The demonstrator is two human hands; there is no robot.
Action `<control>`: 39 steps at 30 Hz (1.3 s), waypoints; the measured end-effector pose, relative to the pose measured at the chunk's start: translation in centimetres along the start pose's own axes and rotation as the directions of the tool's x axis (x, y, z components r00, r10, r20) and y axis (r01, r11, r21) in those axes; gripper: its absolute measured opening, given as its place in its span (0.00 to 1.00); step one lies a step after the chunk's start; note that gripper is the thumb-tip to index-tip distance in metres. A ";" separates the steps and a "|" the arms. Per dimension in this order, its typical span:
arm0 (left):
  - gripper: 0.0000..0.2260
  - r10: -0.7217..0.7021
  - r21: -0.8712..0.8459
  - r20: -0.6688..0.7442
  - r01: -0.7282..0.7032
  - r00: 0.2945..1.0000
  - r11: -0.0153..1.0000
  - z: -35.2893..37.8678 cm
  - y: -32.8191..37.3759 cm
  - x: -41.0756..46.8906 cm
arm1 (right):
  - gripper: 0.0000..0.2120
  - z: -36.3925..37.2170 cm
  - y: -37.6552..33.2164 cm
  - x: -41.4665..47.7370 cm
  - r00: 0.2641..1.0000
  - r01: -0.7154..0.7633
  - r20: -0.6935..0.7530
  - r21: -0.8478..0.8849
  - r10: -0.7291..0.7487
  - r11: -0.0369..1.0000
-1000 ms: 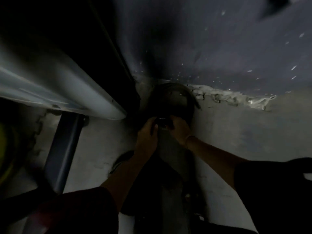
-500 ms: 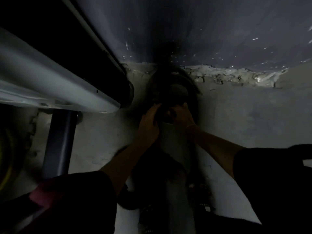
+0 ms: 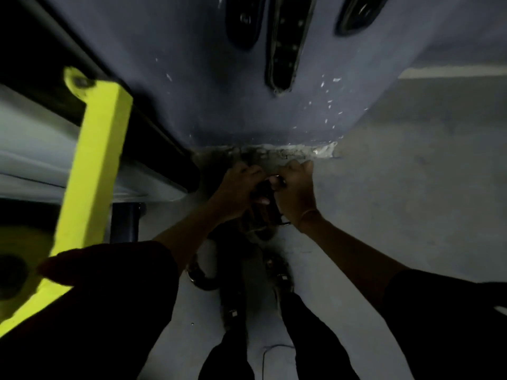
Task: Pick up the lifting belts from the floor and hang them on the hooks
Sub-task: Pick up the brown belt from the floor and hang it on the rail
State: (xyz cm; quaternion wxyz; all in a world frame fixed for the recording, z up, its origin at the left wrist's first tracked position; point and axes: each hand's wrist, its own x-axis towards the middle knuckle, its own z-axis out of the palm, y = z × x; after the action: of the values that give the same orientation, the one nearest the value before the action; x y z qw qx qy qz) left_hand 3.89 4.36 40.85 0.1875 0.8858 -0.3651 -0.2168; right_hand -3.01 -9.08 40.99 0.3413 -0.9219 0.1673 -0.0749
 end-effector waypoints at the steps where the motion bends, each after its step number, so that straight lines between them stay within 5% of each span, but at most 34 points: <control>1: 0.25 0.060 -0.039 -0.004 -0.061 0.998 0.997 -2.6 1.6 -0.7 | 0.07 -2.4 -1.9 0.0 1.000 -0.019 0.003 -0.021 0.019 1.000; 5: 0.14 0.101 -0.225 -0.085 -0.118 0.991 0.967 -12.0 8.6 -3.2 | 0.14 -11.9 -9.5 0.5 0.991 -0.135 0.002 0.092 0.136 0.986; 12: 0.15 -0.062 -0.527 -0.197 -0.052 0.978 0.849 -20.7 16.5 -8.3 | 0.21 -23.3 -18.3 -2.0 0.962 0.096 -0.217 -0.298 -0.166 0.950; 14: 0.11 -0.141 -0.635 -0.262 -0.061 0.955 0.770 -23.9 18.6 -10.9 | 0.22 -26.9 -21.1 -4.4 0.937 0.072 -0.330 -0.143 -0.116 0.987; 17: 0.13 -0.256 -0.715 -0.355 -0.085 0.899 0.694 -26.1 20.3 -12.2 | 0.21 -28.3 -22.7 -6.2 0.921 -0.049 -0.353 0.312 0.163 0.949; 21: 0.09 -0.303 -0.706 -0.480 -0.158 0.823 0.690 -31.5 24.5 -14.9 | 0.18 -30.9 -26.1 -8.8 0.980 -0.106 -0.052 0.682 0.193 0.723; 28: 0.07 -0.239 -0.765 -0.568 -0.398 0.788 0.507 -40.4 29.1 -17.6 | 0.13 -37.2 -30.2 -6.7 0.991 0.078 -0.129 0.810 0.046 0.581; 31: 0.12 -0.242 -0.863 -0.497 -0.447 0.833 0.235 -41.9 29.1 -18.4 | 0.10 -39.3 -32.4 -5.6 0.982 0.164 -0.190 0.845 0.000 0.508; 33: 0.17 -0.205 -0.876 -0.483 -0.462 0.851 0.142 -41.8 29.4 -18.8 | 0.10 -40.2 -33.9 -5.0 0.977 0.196 -0.213 0.873 -0.014 0.446; 36: 0.16 -0.193 -0.845 -0.533 -0.505 0.824 0.178 -41.8 31.0 -19.3 | 0.10 -41.5 -36.1 -4.7 0.972 0.230 -0.231 0.884 -0.046 0.407; 39: 0.17 -0.184 -0.783 -0.604 -0.534 0.776 0.318 -43.2 32.2 -19.8 | 0.10 -42.8 -37.8 -4.6 0.960 0.270 -0.274 0.873 -0.048 0.406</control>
State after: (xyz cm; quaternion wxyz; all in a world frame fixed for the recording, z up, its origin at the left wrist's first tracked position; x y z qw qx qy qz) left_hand -4.47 4.95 97.63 0.7870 0.5814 -0.1939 -0.0713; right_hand -8.35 -6.38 98.00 0.7543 -0.5921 0.0463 -0.2799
